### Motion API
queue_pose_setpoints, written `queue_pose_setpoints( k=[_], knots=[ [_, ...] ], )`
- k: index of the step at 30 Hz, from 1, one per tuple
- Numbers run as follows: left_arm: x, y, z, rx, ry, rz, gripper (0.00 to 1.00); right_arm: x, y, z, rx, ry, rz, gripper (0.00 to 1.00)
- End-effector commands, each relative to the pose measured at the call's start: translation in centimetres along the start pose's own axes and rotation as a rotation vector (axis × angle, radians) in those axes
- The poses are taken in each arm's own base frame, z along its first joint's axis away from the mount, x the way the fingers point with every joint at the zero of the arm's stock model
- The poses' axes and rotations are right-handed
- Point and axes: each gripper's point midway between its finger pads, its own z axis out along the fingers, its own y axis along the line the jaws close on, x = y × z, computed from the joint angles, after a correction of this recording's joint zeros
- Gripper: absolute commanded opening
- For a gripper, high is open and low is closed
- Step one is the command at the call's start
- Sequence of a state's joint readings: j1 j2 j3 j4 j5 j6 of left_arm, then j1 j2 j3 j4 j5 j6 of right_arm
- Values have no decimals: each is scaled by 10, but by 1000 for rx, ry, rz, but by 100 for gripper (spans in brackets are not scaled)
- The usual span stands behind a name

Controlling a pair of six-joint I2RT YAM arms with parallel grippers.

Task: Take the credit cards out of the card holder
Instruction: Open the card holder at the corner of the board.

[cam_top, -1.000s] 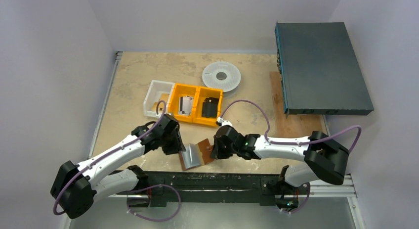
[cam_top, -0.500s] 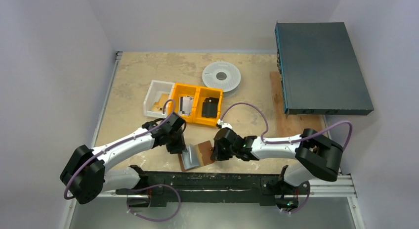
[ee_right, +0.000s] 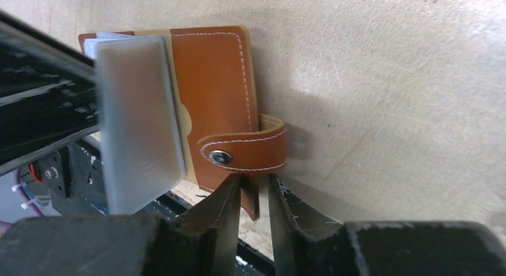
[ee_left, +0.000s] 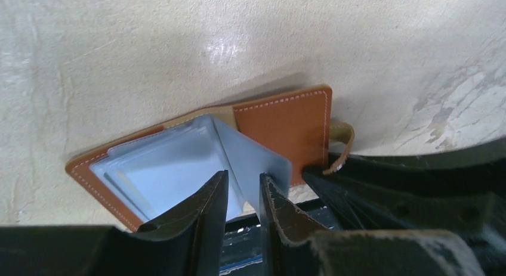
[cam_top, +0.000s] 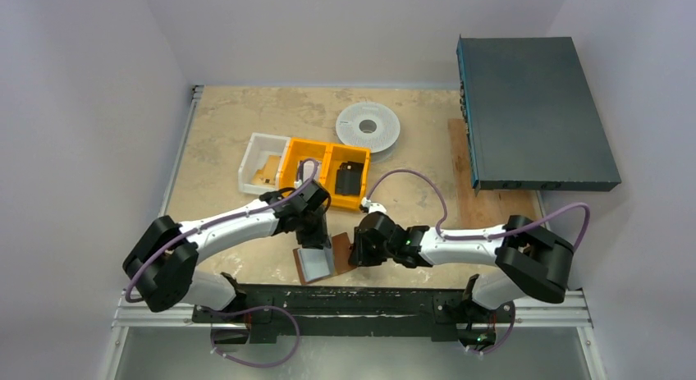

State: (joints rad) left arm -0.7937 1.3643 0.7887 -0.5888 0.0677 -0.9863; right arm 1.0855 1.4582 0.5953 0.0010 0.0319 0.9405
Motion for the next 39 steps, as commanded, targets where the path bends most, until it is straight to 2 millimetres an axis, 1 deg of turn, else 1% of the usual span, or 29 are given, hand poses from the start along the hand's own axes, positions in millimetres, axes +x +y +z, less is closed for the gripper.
queue_pose_setpoints(
  k=[1,3,4,6,9,11,14,16,20,21,25,28,31,35,39],
  knots=[
    [-8,-28,6,76,9,-22,25,-16,4,-18,8,-60,-43,24],
    [-8,-31,13,75,23,-31,25,-27,4,-27,31,-102,-54,25],
    [-8,-33,16,79,30,-35,25,-31,7,-31,27,-114,-66,26],
    [-8,-34,21,81,38,-41,25,-36,11,-40,18,-130,-72,27],
    [-8,-34,25,73,44,-42,25,-42,25,-54,-3,-160,-100,32],
    [-7,-33,27,67,47,-39,25,-42,38,-60,-30,-170,-130,34],
    [-6,-32,29,62,52,-35,25,-39,55,-56,-74,-161,-162,33],
    [-6,-31,29,60,52,-33,25,-36,57,-47,-74,-145,-171,28],
    [-6,-30,27,61,47,-26,25,-29,52,-27,-42,-109,-184,18],
    [-6,-30,26,62,46,-22,25,-24,49,-23,-33,-88,-178,16],
    [-8,-31,21,66,39,-10,25,-20,30,-9,45,-81,-175,13],
    [-9,-29,12,67,23,-4,27,-8,17,4,87,-38,-168,7],
    [-9,-19,-4,44,-15,0,30,2,5,12,117,-13,-155,5],
    [-4,9,-22,-11,-68,1,33,12,0,14,108,18,-132,4],
    [10,29,-22,-36,-51,-6,32,16,-2,15,106,30,-124,4]
  ],
)
